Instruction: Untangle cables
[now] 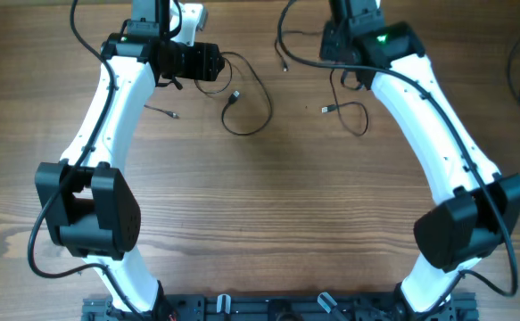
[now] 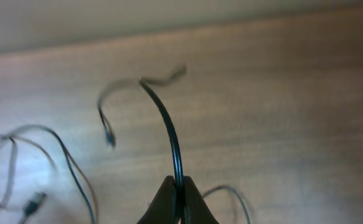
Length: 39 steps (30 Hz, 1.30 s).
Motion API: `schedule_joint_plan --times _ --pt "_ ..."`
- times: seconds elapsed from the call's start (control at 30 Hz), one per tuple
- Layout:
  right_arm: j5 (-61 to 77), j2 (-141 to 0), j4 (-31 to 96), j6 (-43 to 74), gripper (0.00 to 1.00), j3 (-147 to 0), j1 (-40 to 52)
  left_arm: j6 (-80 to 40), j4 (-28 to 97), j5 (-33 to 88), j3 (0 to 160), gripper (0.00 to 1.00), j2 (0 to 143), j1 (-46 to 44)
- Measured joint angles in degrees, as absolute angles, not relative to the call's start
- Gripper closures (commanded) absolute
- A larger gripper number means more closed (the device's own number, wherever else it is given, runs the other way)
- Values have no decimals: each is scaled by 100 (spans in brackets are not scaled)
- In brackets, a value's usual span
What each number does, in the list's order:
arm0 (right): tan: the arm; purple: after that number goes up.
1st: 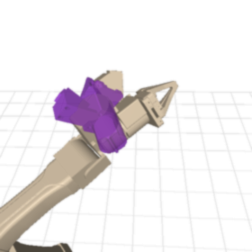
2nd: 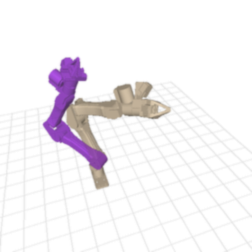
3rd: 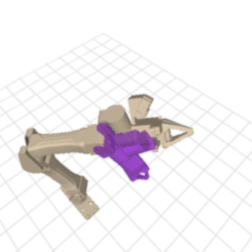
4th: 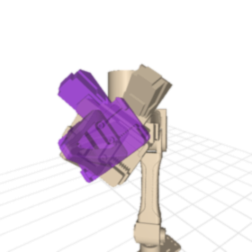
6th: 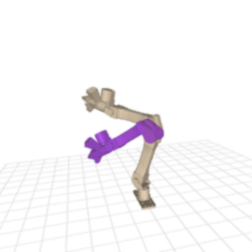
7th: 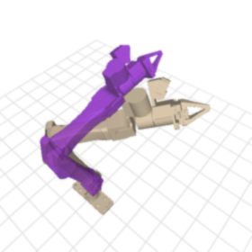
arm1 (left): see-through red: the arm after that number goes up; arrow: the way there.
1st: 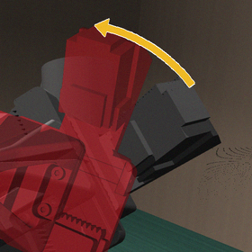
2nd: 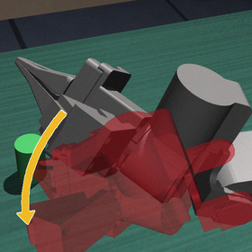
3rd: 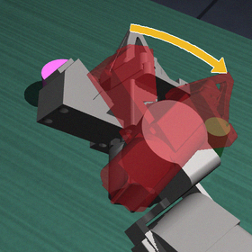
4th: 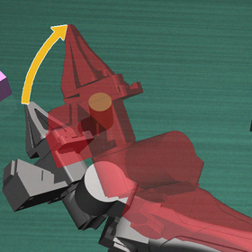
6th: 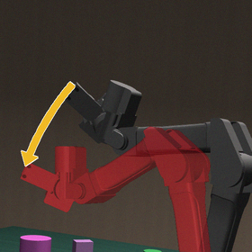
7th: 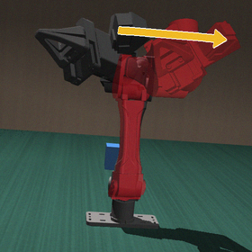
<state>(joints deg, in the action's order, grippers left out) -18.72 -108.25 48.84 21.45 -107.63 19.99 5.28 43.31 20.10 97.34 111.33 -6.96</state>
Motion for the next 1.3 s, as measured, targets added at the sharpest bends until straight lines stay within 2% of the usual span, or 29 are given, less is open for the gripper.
schedule_joint_plan --times 0.43,0.73,0.9,1.3 --pt "-2663 -10462 6567 2071 96 -12899 1990 528 4375 1839 9734 29 11065 -696" --pt "-3411 -10422 7214 2064 96 -13622 1597 528 4460 1831 9734 30 11056 -696" --pt "-3555 -10344 7439 2049 96 -13863 991 528 4460 1831 9734 30 11054 -698" --pt "-3514 -10285 7441 2049 96 -13885 -1538 528 4458 1741 9734 30 11054 -698"
